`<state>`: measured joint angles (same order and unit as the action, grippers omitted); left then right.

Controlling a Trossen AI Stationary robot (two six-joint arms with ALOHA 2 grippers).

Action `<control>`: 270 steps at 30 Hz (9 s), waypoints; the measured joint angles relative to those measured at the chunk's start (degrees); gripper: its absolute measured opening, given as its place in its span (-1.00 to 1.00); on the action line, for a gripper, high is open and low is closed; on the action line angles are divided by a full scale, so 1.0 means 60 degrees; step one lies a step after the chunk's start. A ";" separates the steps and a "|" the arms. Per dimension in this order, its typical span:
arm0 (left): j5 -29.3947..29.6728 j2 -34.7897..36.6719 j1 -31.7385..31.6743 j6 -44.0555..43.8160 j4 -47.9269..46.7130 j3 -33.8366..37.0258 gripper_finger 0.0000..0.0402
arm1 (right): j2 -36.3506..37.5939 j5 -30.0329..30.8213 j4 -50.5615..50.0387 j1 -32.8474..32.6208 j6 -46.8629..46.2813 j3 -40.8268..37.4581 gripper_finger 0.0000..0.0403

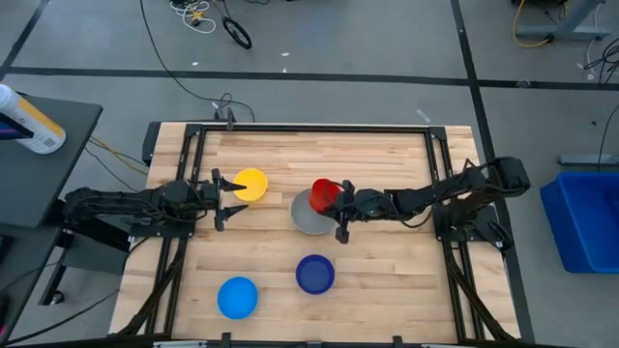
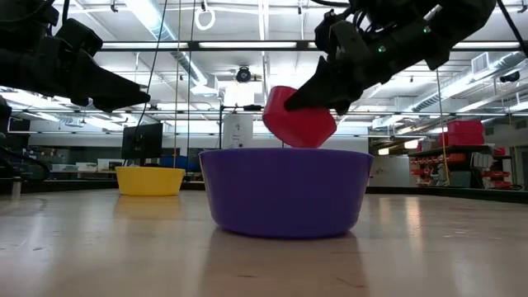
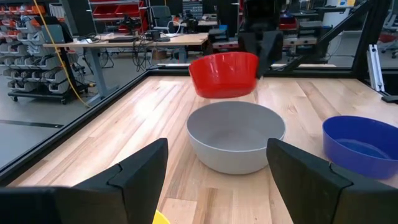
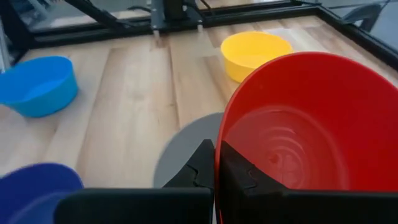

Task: Nest bowls inside each other
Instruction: Stack the red bowl on the gray bowl, then stack the dark blue bowl on the red bowl, then stack the yellow bowl on the dark blue bowl

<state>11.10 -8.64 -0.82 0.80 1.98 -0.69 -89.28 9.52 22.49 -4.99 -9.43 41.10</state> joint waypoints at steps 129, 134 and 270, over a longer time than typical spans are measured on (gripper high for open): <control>-0.0555 0.0003 -0.0001 0.0015 -0.0092 0.0004 0.41 | -0.2778 0.0074 -0.3646 -0.2626 -0.3522 0.2528 -0.93; -0.0562 0.0003 0.0000 0.0015 -0.0095 0.0004 0.41 | -0.2782 0.0066 -0.3133 -0.2654 -0.3355 0.2528 -0.97; -0.2486 0.0004 -0.0004 -0.0318 0.1290 0.0025 0.41 | -0.1456 -0.0198 -0.2654 0.0705 0.0694 0.2926 0.01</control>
<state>-3.81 -8.62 -0.84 -1.11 9.72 -0.54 -98.02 8.33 6.56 -0.76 -5.26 58.66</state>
